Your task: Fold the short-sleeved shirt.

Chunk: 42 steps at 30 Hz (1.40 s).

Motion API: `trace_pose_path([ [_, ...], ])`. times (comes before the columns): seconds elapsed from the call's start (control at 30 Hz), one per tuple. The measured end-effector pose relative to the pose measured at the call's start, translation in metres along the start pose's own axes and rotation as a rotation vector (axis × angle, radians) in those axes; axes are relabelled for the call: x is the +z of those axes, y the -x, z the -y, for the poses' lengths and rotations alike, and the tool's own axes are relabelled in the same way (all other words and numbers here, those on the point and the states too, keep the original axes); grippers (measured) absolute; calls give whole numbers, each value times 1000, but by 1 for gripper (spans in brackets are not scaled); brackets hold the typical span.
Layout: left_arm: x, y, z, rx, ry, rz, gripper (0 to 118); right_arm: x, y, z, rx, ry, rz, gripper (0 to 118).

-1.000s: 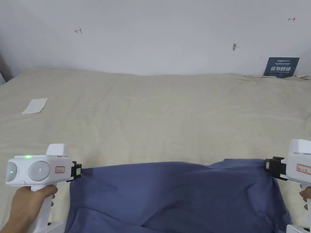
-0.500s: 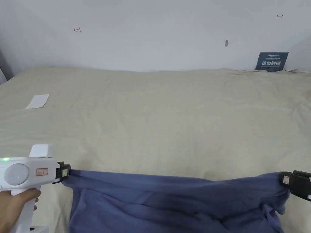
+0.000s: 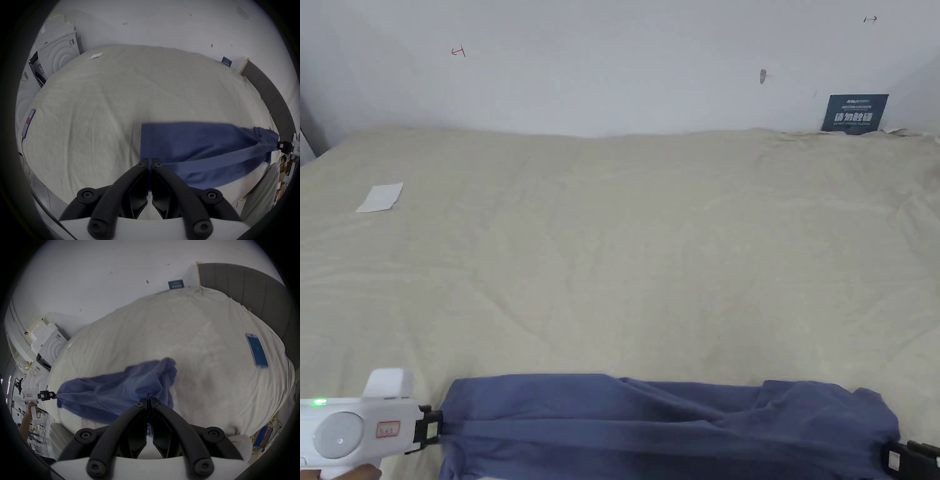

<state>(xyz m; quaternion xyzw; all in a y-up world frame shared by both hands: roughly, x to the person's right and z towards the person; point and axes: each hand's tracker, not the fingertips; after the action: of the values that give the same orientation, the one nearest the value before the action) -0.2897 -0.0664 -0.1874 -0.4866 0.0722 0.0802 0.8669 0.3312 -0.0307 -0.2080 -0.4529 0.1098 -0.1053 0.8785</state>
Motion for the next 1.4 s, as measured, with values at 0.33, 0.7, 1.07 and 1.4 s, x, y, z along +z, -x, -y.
trace_pose_path([
  [0.33,-24,-8,22,-61,97,-52,1,-54,-14,31,-80,138,87,2],
  [0.7,-3,-12,7,-34,62,-66,82,-28,2,11,-36,63,102,59],
  [1.07,42,-26,-32,-20,-191,-22,118,19,56,-41,106,-226,99,98],
  [1.4,77,-49,-54,-24,-493,32,65,41,106,-58,214,-497,126,72],
])
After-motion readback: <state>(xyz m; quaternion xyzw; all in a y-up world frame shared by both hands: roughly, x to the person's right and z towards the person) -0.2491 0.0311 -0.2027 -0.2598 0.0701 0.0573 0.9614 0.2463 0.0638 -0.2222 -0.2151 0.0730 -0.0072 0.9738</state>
